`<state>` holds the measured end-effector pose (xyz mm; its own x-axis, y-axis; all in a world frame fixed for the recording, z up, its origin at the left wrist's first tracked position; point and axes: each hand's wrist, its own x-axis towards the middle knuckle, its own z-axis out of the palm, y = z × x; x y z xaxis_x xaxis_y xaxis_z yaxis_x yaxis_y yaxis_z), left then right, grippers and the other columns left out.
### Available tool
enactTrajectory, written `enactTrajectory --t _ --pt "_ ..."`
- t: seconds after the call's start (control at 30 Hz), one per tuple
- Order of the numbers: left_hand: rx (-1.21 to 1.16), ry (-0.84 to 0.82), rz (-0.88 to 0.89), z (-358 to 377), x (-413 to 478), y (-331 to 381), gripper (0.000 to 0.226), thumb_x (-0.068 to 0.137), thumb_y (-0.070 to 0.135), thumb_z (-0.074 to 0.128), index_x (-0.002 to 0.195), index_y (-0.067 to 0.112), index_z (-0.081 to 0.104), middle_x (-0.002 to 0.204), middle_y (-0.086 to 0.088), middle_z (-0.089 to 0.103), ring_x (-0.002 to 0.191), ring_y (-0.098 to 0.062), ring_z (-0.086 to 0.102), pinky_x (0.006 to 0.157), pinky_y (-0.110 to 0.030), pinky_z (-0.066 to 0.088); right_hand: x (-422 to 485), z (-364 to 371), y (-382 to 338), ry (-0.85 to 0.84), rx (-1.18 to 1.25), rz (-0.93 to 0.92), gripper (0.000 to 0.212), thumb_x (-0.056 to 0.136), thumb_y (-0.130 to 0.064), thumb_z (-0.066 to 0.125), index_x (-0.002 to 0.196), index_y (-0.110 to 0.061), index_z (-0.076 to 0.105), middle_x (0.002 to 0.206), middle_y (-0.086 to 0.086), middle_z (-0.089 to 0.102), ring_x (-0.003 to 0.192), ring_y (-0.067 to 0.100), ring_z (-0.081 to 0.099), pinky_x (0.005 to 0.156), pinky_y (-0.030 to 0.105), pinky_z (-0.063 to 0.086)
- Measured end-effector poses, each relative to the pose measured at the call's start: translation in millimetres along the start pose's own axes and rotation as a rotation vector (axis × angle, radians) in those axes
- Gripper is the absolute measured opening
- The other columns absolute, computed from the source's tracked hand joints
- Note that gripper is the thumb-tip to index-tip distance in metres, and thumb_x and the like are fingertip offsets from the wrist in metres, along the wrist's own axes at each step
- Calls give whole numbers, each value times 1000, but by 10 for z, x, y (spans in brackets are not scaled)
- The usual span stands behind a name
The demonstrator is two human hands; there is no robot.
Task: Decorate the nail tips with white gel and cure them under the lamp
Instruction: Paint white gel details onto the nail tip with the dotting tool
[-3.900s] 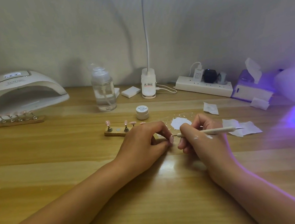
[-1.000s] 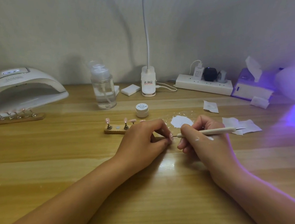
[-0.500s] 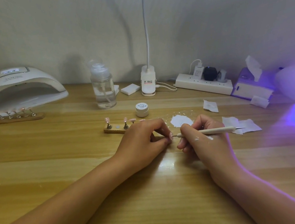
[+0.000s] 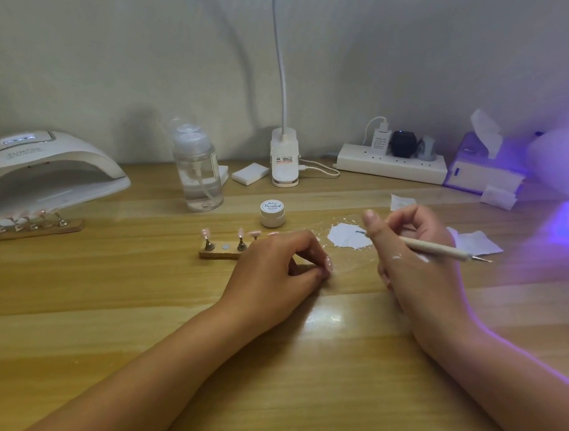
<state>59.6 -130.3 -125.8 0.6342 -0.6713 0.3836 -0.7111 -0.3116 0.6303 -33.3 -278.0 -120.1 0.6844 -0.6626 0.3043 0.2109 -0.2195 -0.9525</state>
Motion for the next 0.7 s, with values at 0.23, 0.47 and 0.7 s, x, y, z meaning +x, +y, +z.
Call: enactTrajectory --t 0.23,0.47,0.7 --pt "-1 -3 -3 1 -1 0 22 83 20 74 74 38 64 71 36 59 56 3 55 56 -9 33 225 -144 78 -43 -298 64 13 92 -34 60 92 -23 55 73 -11 75 42 5 55 47 25 40" --pt "5 3 1 7 1 2 26 83 22 74 73 42 61 72 28 63 56 3 54 55 -9 33 215 -127 119 -97 -392 99 19 85 -31 67 79 -19 55 66 -9 74 48 -3 57 60 30 43" --pt "-1 -7 -16 3 -9 13 21 83 21 73 76 38 65 72 33 61 57 3 54 56 -9 33 209 -123 112 -62 -353 101 17 88 -28 66 80 -18 55 68 -7 75 51 3 59 60 32 46"
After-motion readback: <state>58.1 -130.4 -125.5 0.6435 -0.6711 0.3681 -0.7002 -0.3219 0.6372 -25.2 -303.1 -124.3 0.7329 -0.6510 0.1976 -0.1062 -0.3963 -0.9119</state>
